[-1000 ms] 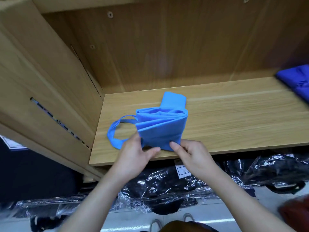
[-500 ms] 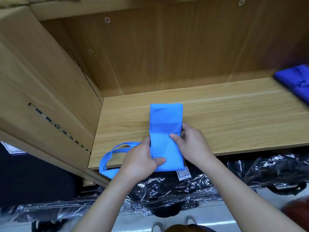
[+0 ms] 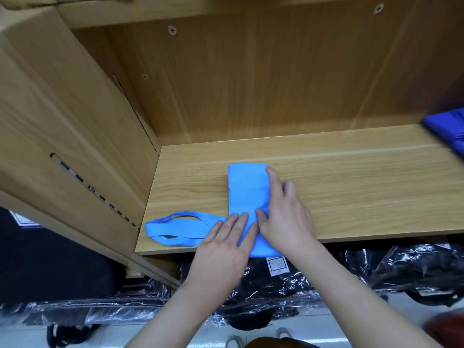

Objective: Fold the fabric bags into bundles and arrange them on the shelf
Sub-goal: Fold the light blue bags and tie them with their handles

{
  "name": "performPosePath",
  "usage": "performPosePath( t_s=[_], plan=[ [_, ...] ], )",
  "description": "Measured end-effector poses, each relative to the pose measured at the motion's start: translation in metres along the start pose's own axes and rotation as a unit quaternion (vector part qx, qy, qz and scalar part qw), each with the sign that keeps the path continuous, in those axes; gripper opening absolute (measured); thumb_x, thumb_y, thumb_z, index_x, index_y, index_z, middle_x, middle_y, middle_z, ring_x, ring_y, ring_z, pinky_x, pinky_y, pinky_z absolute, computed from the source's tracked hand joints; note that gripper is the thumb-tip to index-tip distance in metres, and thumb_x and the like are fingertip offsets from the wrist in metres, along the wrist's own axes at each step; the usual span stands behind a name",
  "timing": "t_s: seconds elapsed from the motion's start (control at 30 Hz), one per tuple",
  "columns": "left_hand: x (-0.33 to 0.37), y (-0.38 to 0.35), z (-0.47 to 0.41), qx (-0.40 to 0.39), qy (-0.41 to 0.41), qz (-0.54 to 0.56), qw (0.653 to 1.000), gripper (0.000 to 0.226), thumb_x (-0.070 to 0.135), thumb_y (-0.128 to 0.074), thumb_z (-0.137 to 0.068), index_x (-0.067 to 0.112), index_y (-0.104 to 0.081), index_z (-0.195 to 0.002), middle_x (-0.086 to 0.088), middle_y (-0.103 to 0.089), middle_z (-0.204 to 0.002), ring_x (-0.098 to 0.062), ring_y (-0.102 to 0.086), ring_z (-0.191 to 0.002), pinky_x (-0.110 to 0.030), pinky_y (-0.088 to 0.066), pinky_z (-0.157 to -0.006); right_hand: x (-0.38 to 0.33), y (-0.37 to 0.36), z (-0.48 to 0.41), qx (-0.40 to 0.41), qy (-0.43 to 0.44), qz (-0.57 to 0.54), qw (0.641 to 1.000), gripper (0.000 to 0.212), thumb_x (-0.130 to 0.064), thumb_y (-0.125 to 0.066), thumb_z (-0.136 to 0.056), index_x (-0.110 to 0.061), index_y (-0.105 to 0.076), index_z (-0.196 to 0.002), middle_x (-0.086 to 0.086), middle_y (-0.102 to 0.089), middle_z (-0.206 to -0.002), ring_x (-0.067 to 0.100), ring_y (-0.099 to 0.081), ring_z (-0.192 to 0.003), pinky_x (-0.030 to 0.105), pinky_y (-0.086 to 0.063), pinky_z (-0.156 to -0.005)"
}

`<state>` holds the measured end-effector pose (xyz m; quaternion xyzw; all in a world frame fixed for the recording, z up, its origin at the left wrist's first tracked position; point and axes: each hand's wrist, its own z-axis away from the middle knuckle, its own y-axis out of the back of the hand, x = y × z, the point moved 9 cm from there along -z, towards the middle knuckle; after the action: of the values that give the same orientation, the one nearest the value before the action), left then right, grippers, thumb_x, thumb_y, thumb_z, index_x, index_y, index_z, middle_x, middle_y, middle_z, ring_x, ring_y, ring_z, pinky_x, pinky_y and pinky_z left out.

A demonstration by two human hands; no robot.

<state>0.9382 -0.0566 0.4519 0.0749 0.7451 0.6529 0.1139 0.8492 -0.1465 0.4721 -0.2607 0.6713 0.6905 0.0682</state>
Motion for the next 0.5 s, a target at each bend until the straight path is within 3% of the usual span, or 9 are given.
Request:
performPosePath(
  t_s=[0.07,0.13,0.17,0.2,0.27,0.37,0.43,0.5],
  plan=[
    [0.003,0.004,-0.002,0.011,-0.013,-0.012,1.000,0.053,0.020,-0.043,-0.077,0.011,-0.064,-0.125,-0.014,-0.063,-0.128,-0.030,-0.063,-0.116,-0.042,-0.052,-0.093,-0.017,0.011,0.000,0.056,0.104,0.036,0.992,0.085,-0.027,-0.066,-0.084,-0.036,-0.016,-0.151,0.008,-0.026,-0.148,0.028,-0.032,-0.133,0.045,-0.044,-0.098],
    [0.005,0.004,-0.004,-0.008,-0.032,-0.013,0.999,0.056,0.022,-0.065,-0.069,0.012,-0.065,-0.124,-0.014,-0.065,-0.125,-0.031,-0.064,-0.112,-0.041,-0.054,-0.091,-0.021,0.003,-0.009,0.016,0.154,0.035,0.987,0.080,-0.035,-0.065,-0.087,-0.041,-0.018,-0.151,0.005,-0.007,-0.161,0.024,-0.006,-0.147,0.047,-0.032,-0.109],
    [0.006,0.003,-0.005,-0.024,-0.038,-0.015,0.999,0.063,0.023,-0.074,-0.062,0.013,-0.065,-0.124,-0.014,-0.066,-0.123,-0.030,-0.065,-0.110,-0.040,-0.054,-0.089,-0.014,-0.005,-0.017,-0.029,0.131,0.017,0.991,0.080,-0.044,-0.061,-0.089,-0.042,-0.012,-0.152,0.002,0.001,-0.163,0.022,0.000,-0.149,0.047,-0.026,-0.112],
    [0.009,0.002,-0.004,-0.044,-0.041,-0.016,0.998,0.067,0.025,-0.078,-0.057,0.014,-0.066,-0.123,-0.013,-0.067,-0.121,-0.030,-0.066,-0.107,-0.039,-0.054,-0.087,-0.005,-0.012,-0.025,-0.071,0.095,0.002,0.993,0.083,-0.054,-0.057,-0.088,-0.042,-0.006,-0.152,0.001,0.003,-0.163,0.022,-0.002,-0.149,0.047,-0.024,-0.113],
    [0.015,0.005,-0.001,-0.063,-0.054,-0.021,0.996,0.067,0.028,-0.077,-0.054,0.015,-0.069,-0.119,-0.012,-0.069,-0.118,-0.029,-0.068,-0.103,-0.038,-0.056,-0.084,0.007,-0.019,-0.037,-0.108,0.061,0.009,0.992,0.091,-0.067,-0.055,-0.083,-0.038,-0.004,-0.153,0.000,-0.011,-0.161,0.022,-0.016,-0.147,0.047,-0.026,-0.109],
    [0.008,0.013,-0.003,-0.065,-0.060,0.025,0.996,0.066,0.027,-0.061,-0.053,0.019,-0.069,-0.119,-0.008,-0.070,-0.118,-0.027,-0.068,-0.101,-0.035,-0.057,-0.082,0.011,-0.012,-0.050,-0.104,0.059,-0.011,0.993,0.088,-0.065,-0.069,-0.073,-0.035,-0.029,-0.146,-0.003,-0.039,-0.142,0.023,-0.034,-0.135,0.042,-0.035,-0.102],
    [-0.001,0.014,-0.005,-0.079,-0.071,0.088,0.990,0.075,0.017,-0.058,-0.056,0.022,-0.059,-0.131,-0.004,-0.059,-0.136,-0.024,-0.058,-0.119,-0.034,-0.052,-0.095,0.012,-0.007,-0.055,-0.101,0.052,-0.025,0.993,0.081,-0.057,-0.076,-0.072,-0.030,-0.039,-0.140,-0.001,-0.046,-0.131,0.024,-0.040,-0.127,0.037,-0.039,-0.098],
    [-0.013,0.009,-0.006,-0.112,-0.063,0.152,0.980,0.085,0.003,-0.055,-0.065,0.029,-0.042,-0.145,0.003,-0.034,-0.156,-0.017,-0.032,-0.141,-0.032,-0.039,-0.109,0.011,-0.003,-0.057,-0.093,0.049,-0.026,0.994,0.077,-0.050,-0.078,-0.074,-0.025,-0.042,-0.138,0.001,-0.048,-0.126,0.025,-0.045,-0.122,0.033,-0.039,-0.094]
  ],
)
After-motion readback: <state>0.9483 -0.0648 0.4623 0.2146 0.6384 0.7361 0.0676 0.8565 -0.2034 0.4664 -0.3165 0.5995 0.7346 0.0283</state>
